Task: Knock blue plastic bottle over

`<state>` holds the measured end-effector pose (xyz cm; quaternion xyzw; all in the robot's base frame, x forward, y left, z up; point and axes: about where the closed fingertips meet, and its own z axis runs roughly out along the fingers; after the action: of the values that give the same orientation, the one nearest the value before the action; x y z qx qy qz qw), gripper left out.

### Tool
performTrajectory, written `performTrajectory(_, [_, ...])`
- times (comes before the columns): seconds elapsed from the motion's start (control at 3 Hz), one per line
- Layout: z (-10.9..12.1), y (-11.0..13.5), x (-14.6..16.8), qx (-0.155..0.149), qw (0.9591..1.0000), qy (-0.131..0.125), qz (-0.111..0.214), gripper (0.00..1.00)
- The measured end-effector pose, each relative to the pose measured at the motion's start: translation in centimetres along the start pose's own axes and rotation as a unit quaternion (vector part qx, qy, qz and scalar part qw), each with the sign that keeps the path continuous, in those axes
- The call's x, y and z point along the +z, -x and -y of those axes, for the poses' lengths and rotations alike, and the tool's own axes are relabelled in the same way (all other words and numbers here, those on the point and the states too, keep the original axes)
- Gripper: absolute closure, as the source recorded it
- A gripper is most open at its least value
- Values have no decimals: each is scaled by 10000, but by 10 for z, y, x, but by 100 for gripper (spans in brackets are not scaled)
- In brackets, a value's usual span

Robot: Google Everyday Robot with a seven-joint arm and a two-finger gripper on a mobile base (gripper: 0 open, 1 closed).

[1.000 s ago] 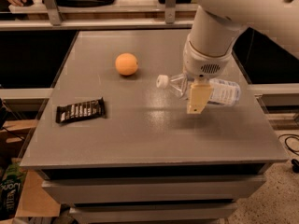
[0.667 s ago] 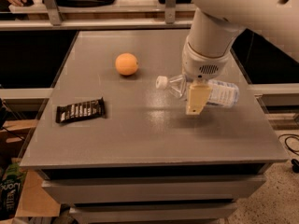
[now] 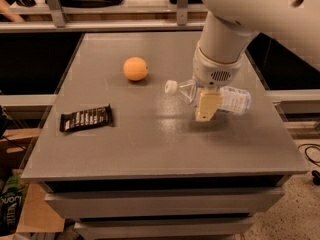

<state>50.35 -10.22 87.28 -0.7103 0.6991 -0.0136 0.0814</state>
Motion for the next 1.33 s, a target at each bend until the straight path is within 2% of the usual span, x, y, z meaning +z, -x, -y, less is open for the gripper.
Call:
performTrajectory(0.33, [0,1,0,2,10000,21,41,0])
performTrajectory(1.0, [3,-7,-20,-43,9999,-70,104,0])
performTrajectory(1.33, [8,-21,-39,-34,9997,-165,161,0])
